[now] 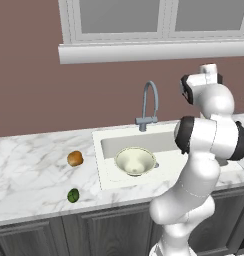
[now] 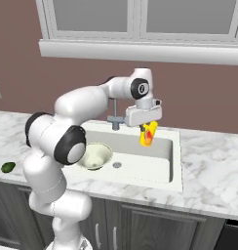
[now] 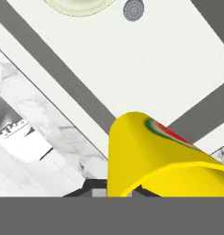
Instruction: Remove the potato and avocado from the sink. Then move the bowl and cup from the counter to the sink for washing.
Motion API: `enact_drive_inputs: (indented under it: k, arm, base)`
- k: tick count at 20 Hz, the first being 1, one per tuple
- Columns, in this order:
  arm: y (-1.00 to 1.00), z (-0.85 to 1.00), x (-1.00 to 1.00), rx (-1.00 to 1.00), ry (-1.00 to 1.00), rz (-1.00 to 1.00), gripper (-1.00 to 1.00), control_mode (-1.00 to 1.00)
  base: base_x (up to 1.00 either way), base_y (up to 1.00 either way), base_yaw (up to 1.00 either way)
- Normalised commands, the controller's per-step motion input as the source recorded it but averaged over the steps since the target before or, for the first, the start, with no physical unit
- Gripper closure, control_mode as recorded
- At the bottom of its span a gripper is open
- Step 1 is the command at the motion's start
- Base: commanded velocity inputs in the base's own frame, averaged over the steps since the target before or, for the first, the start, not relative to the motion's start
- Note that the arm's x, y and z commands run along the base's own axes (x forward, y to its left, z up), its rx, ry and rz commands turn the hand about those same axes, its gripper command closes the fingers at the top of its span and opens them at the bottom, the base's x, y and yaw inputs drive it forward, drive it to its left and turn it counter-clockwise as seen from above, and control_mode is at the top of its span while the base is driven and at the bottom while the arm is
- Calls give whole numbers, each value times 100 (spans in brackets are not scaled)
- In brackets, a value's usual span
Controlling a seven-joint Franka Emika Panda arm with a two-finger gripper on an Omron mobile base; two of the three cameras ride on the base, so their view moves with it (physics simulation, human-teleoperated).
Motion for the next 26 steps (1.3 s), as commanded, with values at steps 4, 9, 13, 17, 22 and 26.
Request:
enact_drive_inputs:
  k: [4,9,13,17,22,26]
  arm:
    - [12,-18,25,5,-1,-4,100,-100]
    - [16,-20,24,5,-1,-6,100,-100]
    - [14,-23,22,0,-8,-5,100,-100]
    - [4,-24,26,0,-10,-8,100,-100]
    - [0,-27,22,0,-7,-12,100,-100]
    - [0,-30,15,0,-2,-11,100,-100]
  base:
    - [0,0,0]
    - [0,0,0]
    - [0,0,0]
    - [0,0,0]
    - [0,0,0]
    - [0,0,0]
